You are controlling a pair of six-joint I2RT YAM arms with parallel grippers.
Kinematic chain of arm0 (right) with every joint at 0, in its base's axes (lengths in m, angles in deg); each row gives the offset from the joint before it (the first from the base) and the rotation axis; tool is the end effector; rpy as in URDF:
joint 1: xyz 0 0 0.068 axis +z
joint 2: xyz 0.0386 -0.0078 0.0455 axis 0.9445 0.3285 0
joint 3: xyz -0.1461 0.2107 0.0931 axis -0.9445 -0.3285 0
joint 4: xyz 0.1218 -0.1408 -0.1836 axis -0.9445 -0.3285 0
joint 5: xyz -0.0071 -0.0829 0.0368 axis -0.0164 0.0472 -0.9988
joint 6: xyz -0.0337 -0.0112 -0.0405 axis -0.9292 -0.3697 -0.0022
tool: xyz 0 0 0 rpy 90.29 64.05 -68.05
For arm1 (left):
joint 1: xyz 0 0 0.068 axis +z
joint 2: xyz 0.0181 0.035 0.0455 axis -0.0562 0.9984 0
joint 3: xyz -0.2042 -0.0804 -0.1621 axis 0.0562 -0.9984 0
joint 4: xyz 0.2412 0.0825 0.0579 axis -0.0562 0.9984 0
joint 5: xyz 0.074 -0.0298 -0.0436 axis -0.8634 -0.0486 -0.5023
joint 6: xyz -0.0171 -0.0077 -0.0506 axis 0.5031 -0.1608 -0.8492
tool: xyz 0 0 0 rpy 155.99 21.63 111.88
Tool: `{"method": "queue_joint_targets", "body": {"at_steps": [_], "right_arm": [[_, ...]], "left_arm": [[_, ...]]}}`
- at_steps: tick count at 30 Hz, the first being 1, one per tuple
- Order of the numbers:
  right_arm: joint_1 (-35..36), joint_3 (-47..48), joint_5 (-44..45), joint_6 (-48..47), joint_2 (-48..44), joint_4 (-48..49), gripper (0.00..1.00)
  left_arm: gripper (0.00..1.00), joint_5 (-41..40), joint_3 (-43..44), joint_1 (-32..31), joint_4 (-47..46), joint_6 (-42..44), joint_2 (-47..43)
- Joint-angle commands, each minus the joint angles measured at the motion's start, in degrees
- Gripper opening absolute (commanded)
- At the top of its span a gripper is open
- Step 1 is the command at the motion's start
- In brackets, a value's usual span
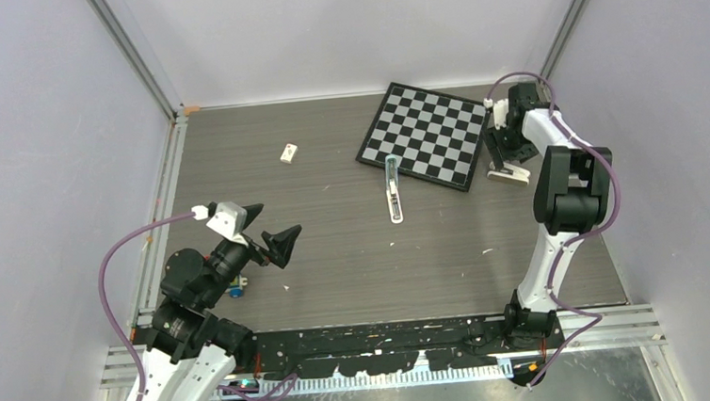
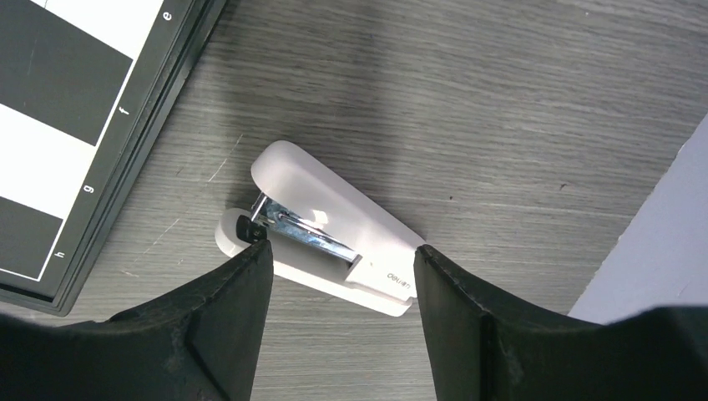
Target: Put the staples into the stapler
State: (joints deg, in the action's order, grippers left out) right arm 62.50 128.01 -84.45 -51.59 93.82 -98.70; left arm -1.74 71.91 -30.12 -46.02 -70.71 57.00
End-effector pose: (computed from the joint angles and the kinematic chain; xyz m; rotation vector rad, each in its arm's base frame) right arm 0.4132 -0.0624 0.1980 -0.3336 2.7467 -0.2190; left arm 0.0884 -0.0512 0.3211 0.3996 1.5310 -0.5886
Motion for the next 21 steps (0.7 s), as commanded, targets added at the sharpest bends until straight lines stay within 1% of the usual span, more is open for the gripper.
{"method": "queue_joint_targets", "body": {"at_steps": [1, 4, 8, 13, 15, 16, 18, 21], "right_arm": [[-0.12, 2.54, -1.15, -4.13, 2.51, 0.19, 0.66], [-0.11, 4.7, -2.23, -4.02, 4.16, -1.75, 0.63], [-0.2, 6.24, -1.39, -3.9, 6.02, -2.17, 0.55], [-0.16, 9.39, -1.24, -3.09, 8.65, -4.52, 0.53], [-0.24, 10.87, -1.22, -2.24, 9.59, -5.92, 0.5], [-0.34, 11.97, -1.22, -1.79, 10.16, -6.93, 0.48], [-0.52, 14.09, -1.35, -0.59, 11.47, -9.14, 0.38], [-0.88, 15.27, -1.74, 0.86, 11.7, -10.48, 0.28]], "left_arm": [[1.0, -0.34, 0.14, -0.18, -0.84, 1.16, 0.59], [1.0, 0.22, 0.3, -0.18, -1.01, 1.25, 0.94], [1.0, 0.01, 0.21, -0.18, -0.87, 1.49, 0.8], [1.0, -0.06, 0.12, -0.18, -1.04, 1.56, 0.91], [1.0, -0.09, 0.26, -0.18, -0.96, 1.69, 0.87], [1.0, -0.09, 0.26, -0.18, -0.95, 1.67, 0.78], [1.0, -0.19, 0.27, -0.18, -0.83, 1.77, 0.68], [1.0, -0.52, 0.66, -0.18, -0.46, 1.69, 0.95]]}}
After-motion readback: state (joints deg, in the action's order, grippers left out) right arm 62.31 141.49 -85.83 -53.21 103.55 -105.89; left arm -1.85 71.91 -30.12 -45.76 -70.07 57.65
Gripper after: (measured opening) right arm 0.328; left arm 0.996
